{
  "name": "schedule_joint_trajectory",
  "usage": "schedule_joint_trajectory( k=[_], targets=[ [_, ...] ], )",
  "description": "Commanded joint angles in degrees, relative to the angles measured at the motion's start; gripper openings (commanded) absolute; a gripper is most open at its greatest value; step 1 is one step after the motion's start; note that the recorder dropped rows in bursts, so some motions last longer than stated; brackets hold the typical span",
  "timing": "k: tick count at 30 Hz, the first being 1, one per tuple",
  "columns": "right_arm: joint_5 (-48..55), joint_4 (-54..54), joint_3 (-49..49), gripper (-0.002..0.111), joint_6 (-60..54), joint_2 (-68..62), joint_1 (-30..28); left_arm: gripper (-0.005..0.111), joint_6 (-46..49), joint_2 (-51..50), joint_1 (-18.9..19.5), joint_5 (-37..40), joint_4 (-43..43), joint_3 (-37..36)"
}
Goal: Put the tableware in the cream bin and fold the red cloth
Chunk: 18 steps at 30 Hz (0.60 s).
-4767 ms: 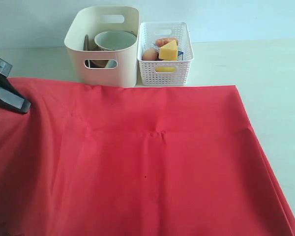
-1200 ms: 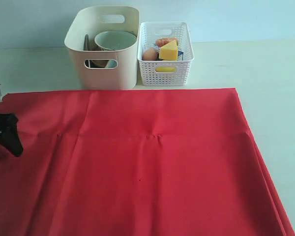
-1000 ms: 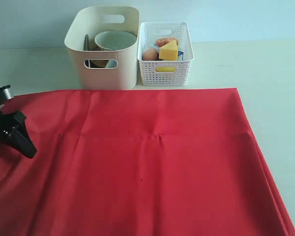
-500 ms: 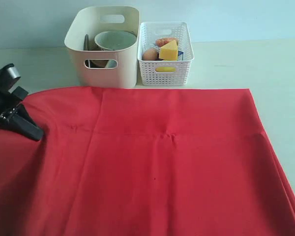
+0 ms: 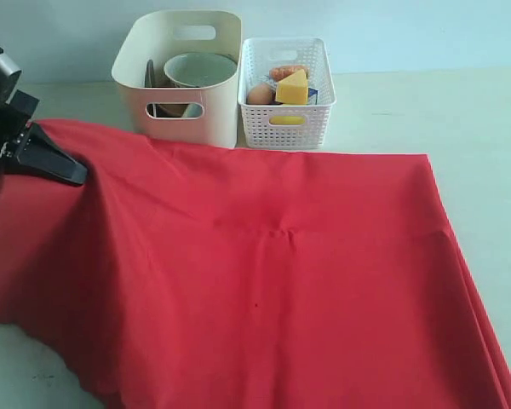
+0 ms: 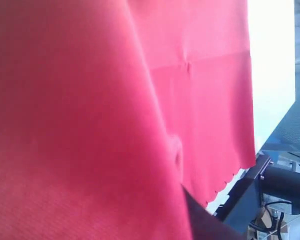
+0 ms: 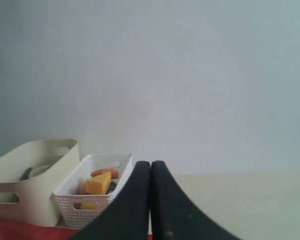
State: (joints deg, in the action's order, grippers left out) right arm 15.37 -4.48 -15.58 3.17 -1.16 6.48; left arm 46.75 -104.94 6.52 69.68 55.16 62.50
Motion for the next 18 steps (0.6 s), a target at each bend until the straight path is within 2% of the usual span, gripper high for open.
schedule_joint_trajectory(
  k=[1, 9, 18],
  targets=[
    [5.0, -6.8, -2.9, 0.000, -2.6, -2.0, -0.1, 0.000, 0.4, 1.0, -1.9, 0.3, 2.0, 0.2],
    [15.7, -18.4, -11.9, 0.000, -16.2, -22.1, 0.2, 0.000, -2.6, 3.6, -2.5, 0.3, 1.0, 0.0],
    [21.4, -21.3, -22.8, 0.000, -19.8, -48.9, 0.2, 0.000, -2.9, 7.5, -2.5, 0.3, 1.8, -2.2]
  ],
)
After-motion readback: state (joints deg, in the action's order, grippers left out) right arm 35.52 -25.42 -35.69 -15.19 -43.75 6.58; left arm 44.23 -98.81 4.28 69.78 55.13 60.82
